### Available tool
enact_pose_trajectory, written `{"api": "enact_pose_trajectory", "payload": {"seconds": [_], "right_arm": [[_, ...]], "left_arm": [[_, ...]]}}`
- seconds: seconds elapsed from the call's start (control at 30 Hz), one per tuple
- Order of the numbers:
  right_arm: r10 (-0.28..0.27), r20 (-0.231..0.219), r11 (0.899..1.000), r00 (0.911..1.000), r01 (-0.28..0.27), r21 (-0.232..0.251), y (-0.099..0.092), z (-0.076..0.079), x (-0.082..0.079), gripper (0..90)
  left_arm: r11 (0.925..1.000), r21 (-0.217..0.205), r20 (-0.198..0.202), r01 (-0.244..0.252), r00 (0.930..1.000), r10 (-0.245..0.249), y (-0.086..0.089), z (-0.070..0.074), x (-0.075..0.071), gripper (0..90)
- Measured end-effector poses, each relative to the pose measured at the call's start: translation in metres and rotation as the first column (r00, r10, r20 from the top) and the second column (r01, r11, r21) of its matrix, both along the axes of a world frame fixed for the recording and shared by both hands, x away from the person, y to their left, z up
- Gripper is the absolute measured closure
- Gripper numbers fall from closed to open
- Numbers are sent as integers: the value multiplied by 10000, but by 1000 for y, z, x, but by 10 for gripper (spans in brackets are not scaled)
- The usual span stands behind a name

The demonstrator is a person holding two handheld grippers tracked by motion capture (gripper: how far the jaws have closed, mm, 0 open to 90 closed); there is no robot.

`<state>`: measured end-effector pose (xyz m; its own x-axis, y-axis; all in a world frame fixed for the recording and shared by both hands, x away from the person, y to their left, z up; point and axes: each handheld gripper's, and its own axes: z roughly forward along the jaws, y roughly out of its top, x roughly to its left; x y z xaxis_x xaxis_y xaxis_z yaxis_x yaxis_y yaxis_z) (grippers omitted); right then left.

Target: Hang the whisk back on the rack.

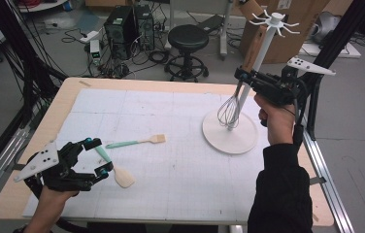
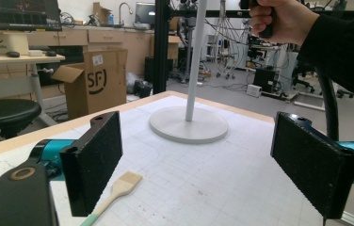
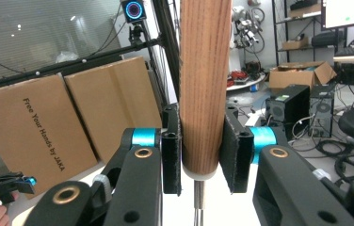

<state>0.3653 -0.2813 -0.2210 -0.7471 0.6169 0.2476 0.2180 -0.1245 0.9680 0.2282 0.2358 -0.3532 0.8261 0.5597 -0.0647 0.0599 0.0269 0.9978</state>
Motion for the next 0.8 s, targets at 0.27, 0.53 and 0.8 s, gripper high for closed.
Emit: {"api": "enact_pose_trajectory", "payload": {"seconds": [0.27, 0.53, 0.8], "right_arm": [[-170, -219, 9998, 9996, 171, 65, -5, -4, 5, 727], [-746, 165, 9972, 9971, 748, -78, -9, -10, 1, 631], [-1899, 1134, 9787, 9752, 1972, -567, -20, -28, -25, 408]], "left_arm": [[10000, -23, -33, 72, 10000, -72, -1, -1, 0, 177], [9999, -92, -34, 105, 9999, -105, 0, -3, -1, 177], [9998, -205, -62, 38, 10000, -40, 2, -7, -4, 177]]}}
